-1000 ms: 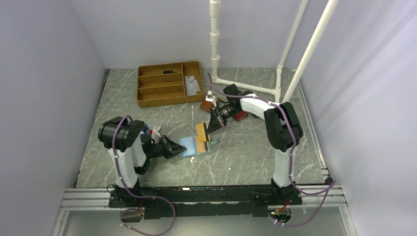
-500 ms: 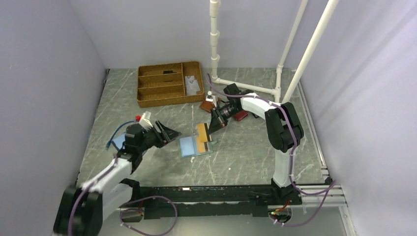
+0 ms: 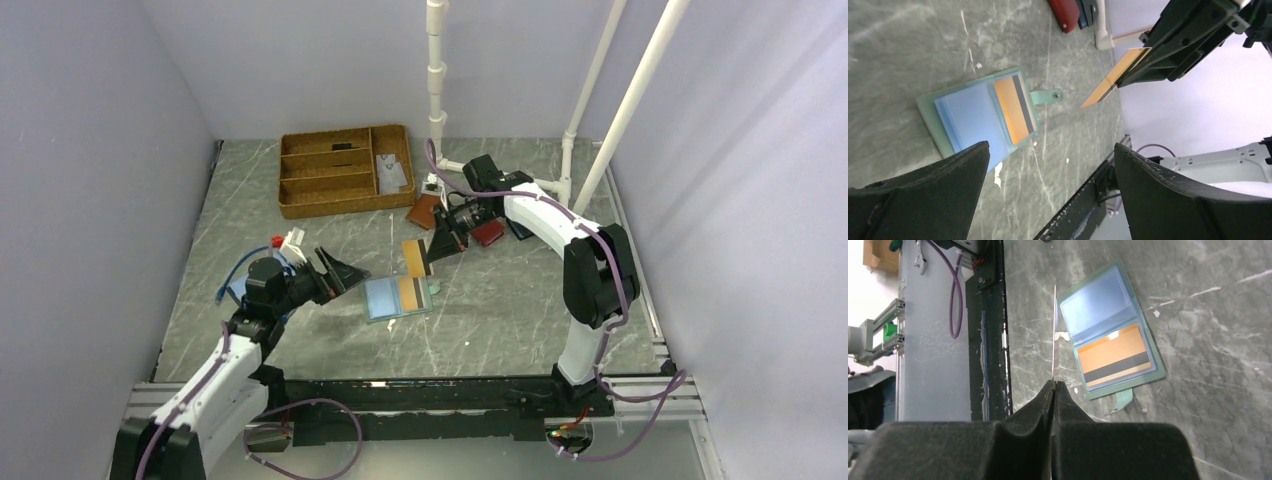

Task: Take the credit cards out of the card holder
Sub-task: Remove the credit card from the card holder.

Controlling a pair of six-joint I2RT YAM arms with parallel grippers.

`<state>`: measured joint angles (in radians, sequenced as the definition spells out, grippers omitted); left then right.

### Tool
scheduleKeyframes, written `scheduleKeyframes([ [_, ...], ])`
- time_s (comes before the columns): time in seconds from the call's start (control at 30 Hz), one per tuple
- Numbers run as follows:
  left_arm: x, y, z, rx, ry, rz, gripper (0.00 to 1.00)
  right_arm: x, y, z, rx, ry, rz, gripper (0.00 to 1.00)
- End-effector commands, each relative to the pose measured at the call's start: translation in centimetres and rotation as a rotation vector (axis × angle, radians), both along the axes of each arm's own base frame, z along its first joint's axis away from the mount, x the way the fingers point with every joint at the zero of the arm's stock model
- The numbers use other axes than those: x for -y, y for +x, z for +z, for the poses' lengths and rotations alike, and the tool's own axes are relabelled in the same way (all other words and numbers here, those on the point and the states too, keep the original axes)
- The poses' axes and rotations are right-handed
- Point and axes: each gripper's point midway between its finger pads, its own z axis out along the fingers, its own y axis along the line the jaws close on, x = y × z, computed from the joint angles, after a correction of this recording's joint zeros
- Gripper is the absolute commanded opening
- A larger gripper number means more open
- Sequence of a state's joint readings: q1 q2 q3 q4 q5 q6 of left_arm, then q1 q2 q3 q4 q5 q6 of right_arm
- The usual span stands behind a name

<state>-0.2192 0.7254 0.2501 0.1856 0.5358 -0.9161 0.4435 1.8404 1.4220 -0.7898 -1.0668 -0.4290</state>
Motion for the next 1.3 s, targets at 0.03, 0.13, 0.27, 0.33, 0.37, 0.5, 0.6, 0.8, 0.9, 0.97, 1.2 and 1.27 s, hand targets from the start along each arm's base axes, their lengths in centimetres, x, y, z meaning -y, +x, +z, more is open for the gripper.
scheduleKeyframes([
  [0.03,2.5,0.2,4.0,0.109,-0.110,-0.179,0.99,0.1,-0.5,2.6,0.116,0.083,0.097,0.00],
  [0.13,2.8,0.5,3.7,0.100,-0.102,-0.203,0.99,0.0,-0.8,2.3,0.088,0.097,0.120,0.00],
  [0.27,3.0,1.1,3.2,0.025,-0.175,-0.175,0.98,-0.1,-1.5,2.4,0.055,0.131,0.175,0.00],
  [0.33,3.3,1.6,3.8,0.005,-0.233,-0.166,0.98,-0.1,-1.7,2.6,0.032,0.138,0.183,0.00],
  [0.37,3.4,1.7,4.1,0.012,-0.249,-0.172,0.97,-0.2,-1.6,2.7,0.027,0.140,0.184,0.00],
  [0.5,4.2,1.9,4.1,0.084,-0.183,-0.227,0.88,-0.3,-1.3,2.5,0.011,0.134,0.164,0.00],
  [0.6,5.1,2.1,4.1,0.139,-0.090,-0.226,0.88,-0.4,-1.4,2.7,0.008,0.142,0.164,0.00],
  [0.8,7.9,1.5,4.8,0.208,-0.034,-0.295,0.81,-0.5,-1.7,3.0,-0.001,0.157,0.166,0.00],
  [0.9,9.1,1.6,4.4,0.244,-0.003,-0.321,0.76,-0.7,-2.1,3.3,-0.010,0.170,0.183,0.00],
  [0.97,9.5,1.9,4.2,0.250,0.005,-0.321,0.74,-0.9,-2.4,3.5,-0.018,0.178,0.194,0.00],
  [1.2,11.5,2.0,4.9,0.269,-0.028,-0.394,0.50,-1.1,-3.0,3.5,-0.046,0.186,0.212,0.00],
  [1.27,12.0,1.6,5.1,0.265,-0.057,-0.431,0.34,-1.1,-2.9,3.3,-0.051,0.178,0.210,0.00],
])
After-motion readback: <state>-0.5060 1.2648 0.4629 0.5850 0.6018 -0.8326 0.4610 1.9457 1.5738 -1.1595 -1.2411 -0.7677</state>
